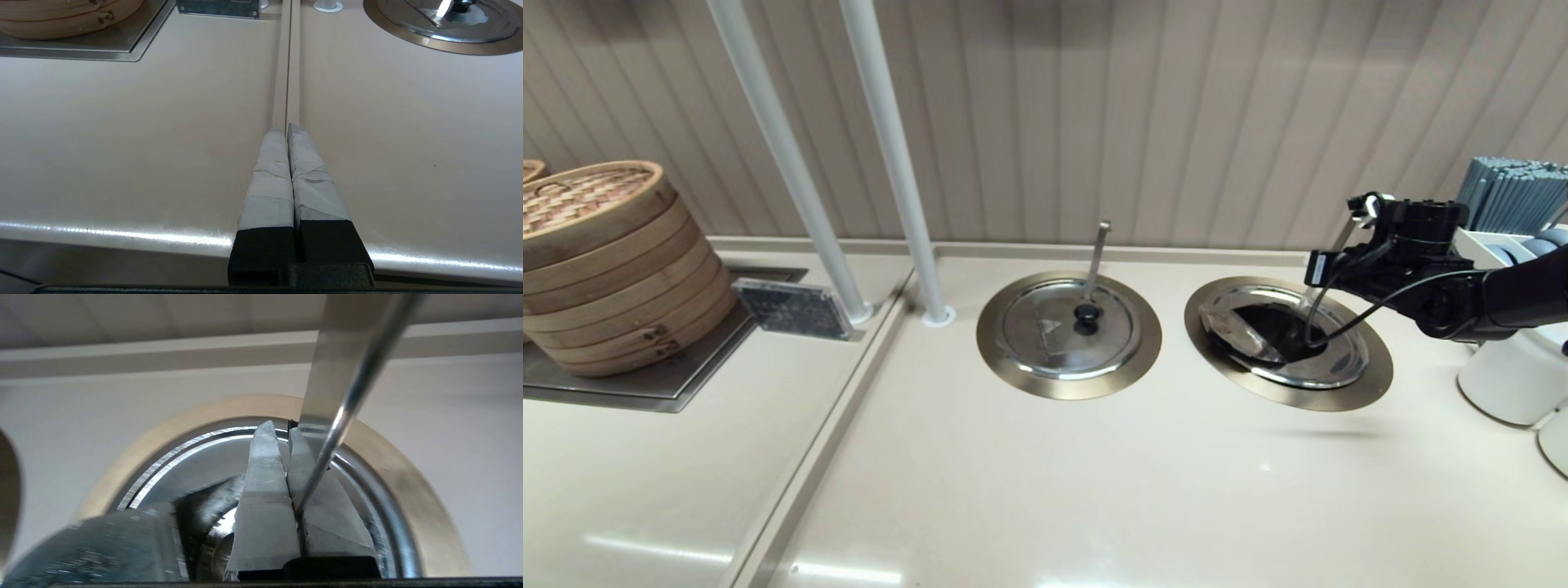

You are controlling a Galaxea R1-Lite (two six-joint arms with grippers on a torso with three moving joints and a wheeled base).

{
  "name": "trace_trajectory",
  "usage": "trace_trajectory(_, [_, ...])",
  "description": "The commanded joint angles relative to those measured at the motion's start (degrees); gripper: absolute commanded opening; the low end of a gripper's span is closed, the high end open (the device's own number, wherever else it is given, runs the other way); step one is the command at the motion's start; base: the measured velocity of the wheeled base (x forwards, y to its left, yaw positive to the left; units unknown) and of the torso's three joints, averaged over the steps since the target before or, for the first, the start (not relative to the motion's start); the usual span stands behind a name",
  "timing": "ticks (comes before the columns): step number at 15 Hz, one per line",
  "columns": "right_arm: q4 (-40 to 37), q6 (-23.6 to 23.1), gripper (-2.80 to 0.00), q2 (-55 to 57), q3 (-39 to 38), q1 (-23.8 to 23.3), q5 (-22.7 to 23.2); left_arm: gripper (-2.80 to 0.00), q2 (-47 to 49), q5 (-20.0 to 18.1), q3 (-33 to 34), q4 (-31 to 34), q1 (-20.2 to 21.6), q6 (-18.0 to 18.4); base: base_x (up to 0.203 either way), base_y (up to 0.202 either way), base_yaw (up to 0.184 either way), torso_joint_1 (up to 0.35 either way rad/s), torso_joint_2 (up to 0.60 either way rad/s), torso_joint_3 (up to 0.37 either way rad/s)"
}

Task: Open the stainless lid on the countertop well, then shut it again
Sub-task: Stir with a spoon

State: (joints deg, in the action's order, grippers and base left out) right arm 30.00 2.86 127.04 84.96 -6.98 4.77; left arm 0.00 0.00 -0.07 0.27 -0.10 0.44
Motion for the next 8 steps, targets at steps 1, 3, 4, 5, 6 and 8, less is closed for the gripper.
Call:
trace_trajectory(1, [0.32,1.38,-2.8,-0.39,-0.3,0.92,0.27,-2.8,0.0,0.0,-0.01,0.0,0.01,0.0,0.0,0.0,0.0,0.0,0.0,0.0])
trace_trajectory(3, [0.23,1.16,-2.8,-2.35,-2.08,0.95,1.38,-2.8,0.0,0.0,-0.01,0.0,0.01,0.0,0.0,0.0,0.0,0.0,0.0,0.0])
trace_trajectory(4, [-0.01,-0.34,-2.8,-3.49,-3.56,0.65,2.83,-2.8,0.0,0.0,-0.01,0.0,0.01,0.0,0.0,0.0,0.0,0.0,0.0,0.0])
trace_trajectory(5, [-0.33,-4.32,-2.8,-3.78,-4.2,-0.22,3.38,-2.8,0.0,0.0,-0.01,0.0,0.01,0.0,0.0,0.0,0.0,0.0,0.0,0.0])
trace_trajectory(6, [-0.83,-8.23,-2.8,-3.39,-4.47,-1.44,3.48,-2.8,0.0,0.0,-0.01,0.0,0.01,0.0,0.0,0.0,0.0,0.0,0.0,0.0])
trace_trajectory(8, [-1.08,-9.08,-2.8,-0.96,-3.17,-1.95,2.52,-2.8,0.0,0.0,0.04,0.0,0.01,0.0,0.0,0.0,0.0,0.0,0.0,0.0])
